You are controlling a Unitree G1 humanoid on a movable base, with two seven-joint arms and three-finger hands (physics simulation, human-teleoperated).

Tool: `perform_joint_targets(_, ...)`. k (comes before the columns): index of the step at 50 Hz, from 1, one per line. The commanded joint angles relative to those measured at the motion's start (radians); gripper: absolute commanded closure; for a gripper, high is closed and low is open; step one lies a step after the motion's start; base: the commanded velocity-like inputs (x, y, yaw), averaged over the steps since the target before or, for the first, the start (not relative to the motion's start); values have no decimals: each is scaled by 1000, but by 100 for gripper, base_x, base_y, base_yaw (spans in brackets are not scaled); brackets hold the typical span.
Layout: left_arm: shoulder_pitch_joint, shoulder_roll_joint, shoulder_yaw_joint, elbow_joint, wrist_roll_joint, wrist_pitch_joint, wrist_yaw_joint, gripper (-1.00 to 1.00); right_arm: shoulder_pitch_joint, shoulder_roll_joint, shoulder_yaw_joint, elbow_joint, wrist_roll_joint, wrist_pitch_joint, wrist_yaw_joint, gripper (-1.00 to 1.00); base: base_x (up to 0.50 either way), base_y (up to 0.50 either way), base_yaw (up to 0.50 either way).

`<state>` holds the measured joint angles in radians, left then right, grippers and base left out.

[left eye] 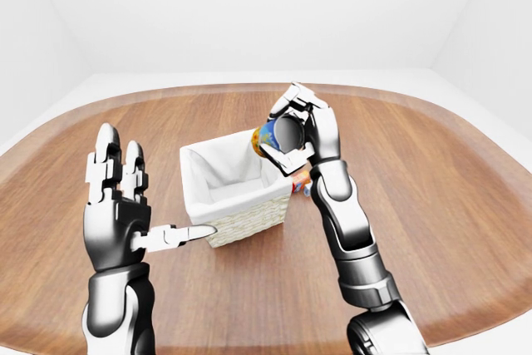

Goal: Pick up the alphabet soup and put it in the basket.

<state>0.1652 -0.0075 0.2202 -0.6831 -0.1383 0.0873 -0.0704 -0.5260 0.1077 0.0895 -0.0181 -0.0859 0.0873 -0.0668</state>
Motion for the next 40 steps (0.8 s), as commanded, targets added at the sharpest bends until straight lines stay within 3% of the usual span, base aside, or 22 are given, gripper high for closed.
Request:
perform_joint_targets(1, 5, 0, 6, -1, -8, 0, -6, -100, -100, 60, 32, 56, -35, 0, -49, 100, 0, 0, 0)
perform_joint_targets(16, 14, -3, 32, -27, -30, 0, -20, -100, -217, 147, 54, 290, -129, 0, -109, 100, 0, 0, 0)
perform_joint_targets(27, 16, -6, 42, -39, -37, 0, -26, -100, -317, 160, 34, 427, -120, 0, -140, 100, 0, 0, 0)
perform_joint_targets(40, 26, -11, 50, -58, -44, 0, -34, -100, -473, 182, 0, 850, -93, 0, -221, 100, 0, 0, 0)
